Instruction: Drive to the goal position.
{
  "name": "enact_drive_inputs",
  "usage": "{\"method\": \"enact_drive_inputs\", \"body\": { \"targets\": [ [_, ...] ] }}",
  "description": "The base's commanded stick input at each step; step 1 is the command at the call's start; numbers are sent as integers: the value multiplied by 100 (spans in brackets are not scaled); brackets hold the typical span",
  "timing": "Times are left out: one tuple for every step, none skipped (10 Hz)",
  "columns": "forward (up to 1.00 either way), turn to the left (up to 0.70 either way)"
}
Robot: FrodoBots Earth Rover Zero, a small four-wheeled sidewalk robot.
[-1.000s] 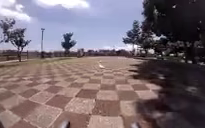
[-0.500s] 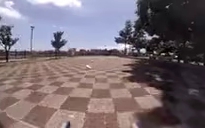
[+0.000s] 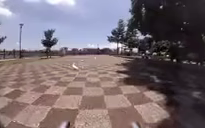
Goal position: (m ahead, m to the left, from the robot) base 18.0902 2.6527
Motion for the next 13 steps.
{"method": "enact_drive_inputs", "body": {
  "targets": [
    [70,0],
    [70,0],
    [70,0],
    [70,0],
    [70,0],
    [70,0],
    [70,0],
    [70,0],
    [70,0],
    [70,0],
    [70,0],
    [70,0],
    [70,0]
  ]
}}
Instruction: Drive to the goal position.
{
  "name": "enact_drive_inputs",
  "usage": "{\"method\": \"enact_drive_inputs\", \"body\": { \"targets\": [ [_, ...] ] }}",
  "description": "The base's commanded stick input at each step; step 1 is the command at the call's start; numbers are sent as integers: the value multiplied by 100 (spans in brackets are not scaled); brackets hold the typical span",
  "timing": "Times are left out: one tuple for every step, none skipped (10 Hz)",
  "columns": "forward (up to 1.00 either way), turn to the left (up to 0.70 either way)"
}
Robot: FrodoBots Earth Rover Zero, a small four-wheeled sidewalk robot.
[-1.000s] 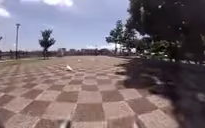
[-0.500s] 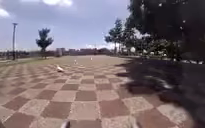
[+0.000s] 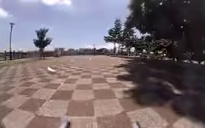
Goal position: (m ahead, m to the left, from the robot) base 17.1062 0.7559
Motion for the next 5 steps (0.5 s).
{"method": "enact_drive_inputs", "body": {
  "targets": [
    [70,0],
    [70,0],
    [70,0],
    [70,0],
    [70,0]
  ]
}}
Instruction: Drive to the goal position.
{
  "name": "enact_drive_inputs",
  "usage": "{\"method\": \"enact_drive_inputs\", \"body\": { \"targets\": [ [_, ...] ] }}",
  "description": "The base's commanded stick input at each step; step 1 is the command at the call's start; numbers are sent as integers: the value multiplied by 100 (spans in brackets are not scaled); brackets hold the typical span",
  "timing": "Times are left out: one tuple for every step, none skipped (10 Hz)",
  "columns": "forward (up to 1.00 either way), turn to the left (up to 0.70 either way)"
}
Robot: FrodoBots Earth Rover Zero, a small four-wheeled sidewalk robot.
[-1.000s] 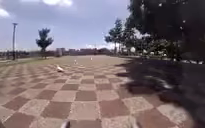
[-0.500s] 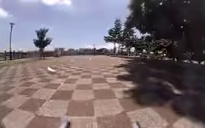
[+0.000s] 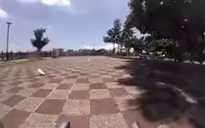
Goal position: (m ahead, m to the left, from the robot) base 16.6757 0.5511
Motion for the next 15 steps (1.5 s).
{"method": "enact_drive_inputs", "body": {
  "targets": [
    [70,0],
    [70,0],
    [70,0],
    [70,0],
    [70,0],
    [70,0],
    [70,0],
    [70,0],
    [70,0],
    [70,0],
    [70,0],
    [70,0],
    [70,0],
    [70,0],
    [70,0]
  ]
}}
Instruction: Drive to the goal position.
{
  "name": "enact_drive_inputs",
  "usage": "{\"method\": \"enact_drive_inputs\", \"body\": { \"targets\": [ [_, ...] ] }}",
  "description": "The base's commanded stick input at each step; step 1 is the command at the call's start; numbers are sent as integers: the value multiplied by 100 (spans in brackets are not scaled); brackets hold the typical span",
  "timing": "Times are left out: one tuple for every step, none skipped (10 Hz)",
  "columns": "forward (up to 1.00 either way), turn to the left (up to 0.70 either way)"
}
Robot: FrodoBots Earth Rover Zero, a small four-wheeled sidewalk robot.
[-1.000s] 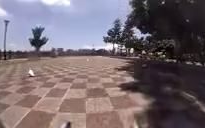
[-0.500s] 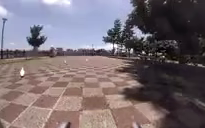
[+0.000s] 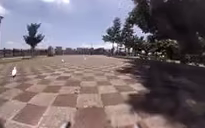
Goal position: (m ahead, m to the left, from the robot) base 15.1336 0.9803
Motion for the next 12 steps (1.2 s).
{"method": "enact_drive_inputs", "body": {
  "targets": [
    [70,0],
    [70,0],
    [70,0],
    [70,0],
    [70,0],
    [70,0],
    [70,0],
    [70,0],
    [70,0],
    [70,0],
    [70,0],
    [70,0]
  ]
}}
